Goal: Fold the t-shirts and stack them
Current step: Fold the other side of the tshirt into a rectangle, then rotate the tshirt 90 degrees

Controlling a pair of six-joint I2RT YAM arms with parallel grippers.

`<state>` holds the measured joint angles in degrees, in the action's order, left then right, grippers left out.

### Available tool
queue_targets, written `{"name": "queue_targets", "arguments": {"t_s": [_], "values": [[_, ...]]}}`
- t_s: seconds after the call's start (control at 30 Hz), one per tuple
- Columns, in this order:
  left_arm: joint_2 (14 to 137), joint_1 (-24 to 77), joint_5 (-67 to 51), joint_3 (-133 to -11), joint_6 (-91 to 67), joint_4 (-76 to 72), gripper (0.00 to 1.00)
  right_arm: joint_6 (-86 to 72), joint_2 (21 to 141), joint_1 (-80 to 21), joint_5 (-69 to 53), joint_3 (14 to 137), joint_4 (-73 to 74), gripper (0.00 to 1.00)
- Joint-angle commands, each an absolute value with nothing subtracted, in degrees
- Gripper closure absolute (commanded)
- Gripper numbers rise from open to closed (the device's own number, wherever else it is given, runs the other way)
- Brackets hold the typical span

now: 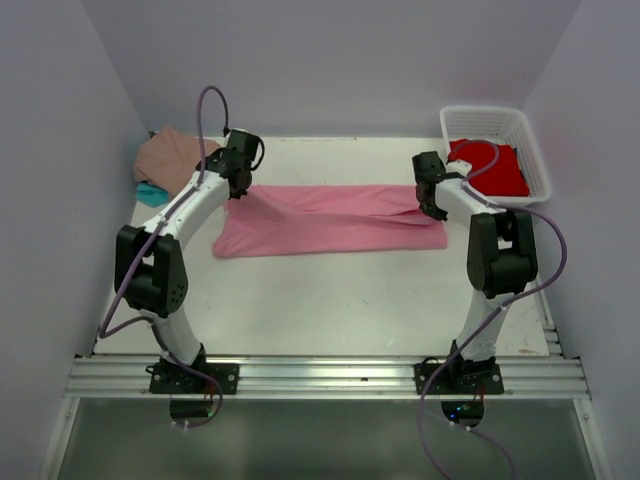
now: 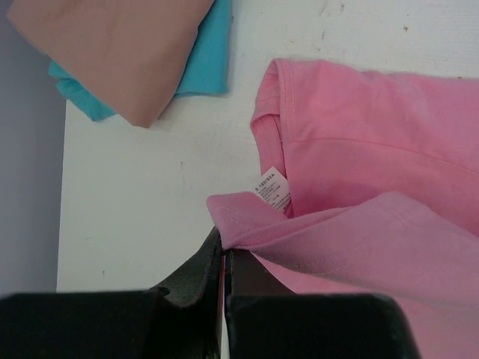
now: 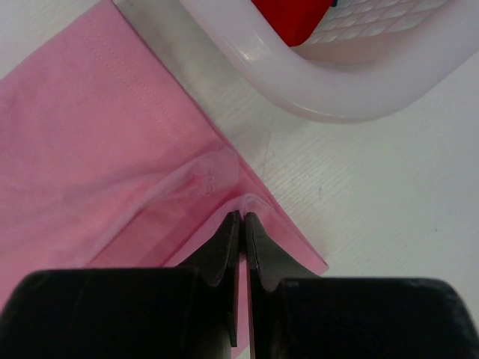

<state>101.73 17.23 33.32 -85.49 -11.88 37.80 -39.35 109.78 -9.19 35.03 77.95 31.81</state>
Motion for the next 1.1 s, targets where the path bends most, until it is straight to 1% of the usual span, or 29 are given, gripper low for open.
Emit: {"name": "queue_targets", "arguments": {"t_s": [0.0, 0.07, 0.1, 0.13, 0.17, 0.2, 0.23, 0.27, 0.33, 0.4, 0.43, 0.57, 0.63, 0.7, 0.73, 0.77, 0.8, 0.83, 0.87, 0.9, 0.93, 1.07], "values": [[103.18, 16.17, 33.84, -88.86, -10.72, 35.16, 1.0, -38.76, 110.91, -8.53, 36.3, 80.68, 30.67, 1.0], [103.88, 15.91, 33.84, -89.12, -10.72, 34.81, 1.0, -38.67, 111.27, -8.35, 36.3, 81.03, 30.5, 0.97], [104.23, 15.82, 33.75, -89.21, -10.81, 34.63, 1.0, -38.76, 111.53, -8.35, 36.21, 81.21, 30.41, 0.91], [104.67, 15.73, 33.84, -89.56, -10.98, 34.37, 1.0, -38.76, 111.45, -8.26, 35.86, 81.38, 30.41, 0.78], [105.37, 15.65, 33.75, -89.73, -11.25, 34.28, 0.79, -38.85, 111.27, -8.17, 35.69, 81.3, 30.15, 0.55], [105.73, 15.56, 33.75, -89.91, -11.86, 34.28, 0.6, -38.76, 110.83, -8.17, 35.34, 80.69, 29.8, 0.42], [105.82, 15.56, 34.1, -90.09, -12.56, 34.19, 0.46, -38.59, 108.83, -8.17, 34.64, 79.81, 29.1, 0.34], [105.91, 15.56, 34.36, -90.0, -13.79, 33.75, 0.24, -38.24, 107.5, -8.17, 34.11, 78.85, 26.57, 0.21], [105.3, 15.56, 35.93, -89.13, -15.46, 32.27, 0.0, -36.75, 102.43, -8.17, 32.7, 74.9, 23.22, 0.15], [103.72, 15.56, 36.04, -88.6, -17.31, 31.21, 0.0, -34.99, 98.72, -8.17, 31.91, 71.65, 18.56, 0.07], [103.01, 15.56, 35.77, -88.07, -18.01, 30.42, 0.0, -34.46, 97.14, -8.26, 31.47, 70.93, 17.5, 0.06], [95.13, 15.56, 31.39, -84.56, -20.38, 27.08, 0.0, -33.66, 87.75, -8.26, 30.24, 68.47, 15.04, 0.04], [91.51, 15.64, 27.18, -79.56, -20.57, 23.48, 0.0, -32.7, 84.65, -8.17, 29.71, 66.28, 13.55, 0.04], [87.03, 15.64, 21.66, -74.39, -21.62, 21.02, 0.0, -31.56, 81.83, -8.17, 27.87, 64.95, 13.1, 0.07], [84.84, 15.64, 19.01, -72.53, -22.14, 20.22, 0.0, -31.29, 81.3, -8.17, 27.08, 64.69, 13.27, 0.18], [84.12, 15.64, 16.11, -70.77, -23.63, 19.61, 0.0, -30.85, 81.21, -8.17, 24.98, 64.6, 13.71, 0.33], [83.59, 15.64, 9.82, -67.1, -24.43, 18.29, 0.03, -30.5, 81.47, -8.17, 24.35, 64.6, 13.97, 0.63], [83.32, 15.64, 6.89, -65.06, -25.3, 17.32, 0.12, -30.76, 81.74, -8.26, 23.82, 64.51, 15.19, 1.0], [83.15, 15.64, 1.81, -62.86, -26.62, 15.92, 0.54, -30.94, 82.87, -8.17, 22.25, 64.25, 15.73, 1.0], [83.23, 15.64, 0.37, -59.01, -27.67, 13.65, 0.86, -30.94, 83.58, -8.17, 21.02, 64.16, 16.34, 1.0], [83.93, 15.64, -1.21, -57.23, -30.38, 12.84, 1.0, -30.94, 84.54, -8.17, 20.05, 64.16, 17.48, 1.0], [86.92, 15.64, -8.87, -50.46, -35.59, 6.08, 1.0, -30.23, 91.04, -8.26, 13.98, 66.87, 22.92, 1.0]]}}
